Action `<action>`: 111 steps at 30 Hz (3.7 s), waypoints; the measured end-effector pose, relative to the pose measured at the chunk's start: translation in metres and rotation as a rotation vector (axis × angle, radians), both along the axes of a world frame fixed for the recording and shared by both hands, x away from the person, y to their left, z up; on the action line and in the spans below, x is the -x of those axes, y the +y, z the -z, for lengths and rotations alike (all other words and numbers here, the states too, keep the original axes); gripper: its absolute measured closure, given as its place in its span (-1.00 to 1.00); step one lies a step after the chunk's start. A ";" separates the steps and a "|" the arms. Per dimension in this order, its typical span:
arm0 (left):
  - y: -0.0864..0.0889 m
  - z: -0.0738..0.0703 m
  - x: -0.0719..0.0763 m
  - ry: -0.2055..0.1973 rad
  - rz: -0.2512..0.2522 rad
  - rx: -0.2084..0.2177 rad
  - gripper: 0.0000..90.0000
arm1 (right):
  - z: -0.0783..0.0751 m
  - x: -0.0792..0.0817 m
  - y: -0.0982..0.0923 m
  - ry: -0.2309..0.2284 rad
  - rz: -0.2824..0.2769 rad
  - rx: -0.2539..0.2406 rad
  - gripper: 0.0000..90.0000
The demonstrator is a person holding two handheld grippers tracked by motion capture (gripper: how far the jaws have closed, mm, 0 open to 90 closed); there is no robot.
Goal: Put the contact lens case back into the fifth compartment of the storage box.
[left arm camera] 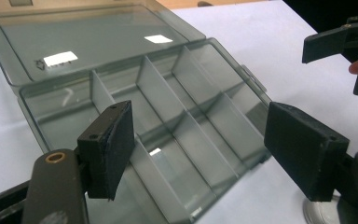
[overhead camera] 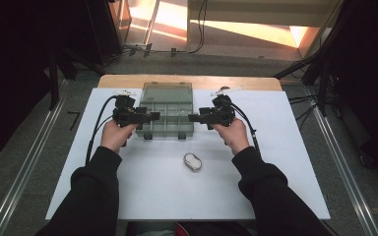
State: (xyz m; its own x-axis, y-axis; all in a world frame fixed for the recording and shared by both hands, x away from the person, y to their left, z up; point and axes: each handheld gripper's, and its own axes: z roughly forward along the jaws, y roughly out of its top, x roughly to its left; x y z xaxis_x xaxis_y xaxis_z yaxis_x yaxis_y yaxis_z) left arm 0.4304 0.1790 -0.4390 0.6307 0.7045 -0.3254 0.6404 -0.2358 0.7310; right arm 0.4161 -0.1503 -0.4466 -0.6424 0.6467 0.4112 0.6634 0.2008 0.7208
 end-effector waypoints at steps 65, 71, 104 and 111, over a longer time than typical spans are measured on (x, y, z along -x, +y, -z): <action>0.023 0.012 0.112 -0.026 0.120 0.035 -0.46 | 0.022 0.095 -0.008 0.016 -0.137 0.060 -0.44; 0.024 0.016 0.118 -0.018 0.138 0.033 -0.46 | 0.026 0.096 -0.006 0.020 -0.140 0.064 -0.45; 0.042 0.022 0.138 0.010 0.118 0.043 -0.46 | 0.051 0.098 0.034 0.077 -0.160 0.217 -0.35; 0.042 0.023 0.138 0.013 0.113 0.038 -0.46 | 0.051 0.096 0.034 0.080 -0.163 0.222 -0.25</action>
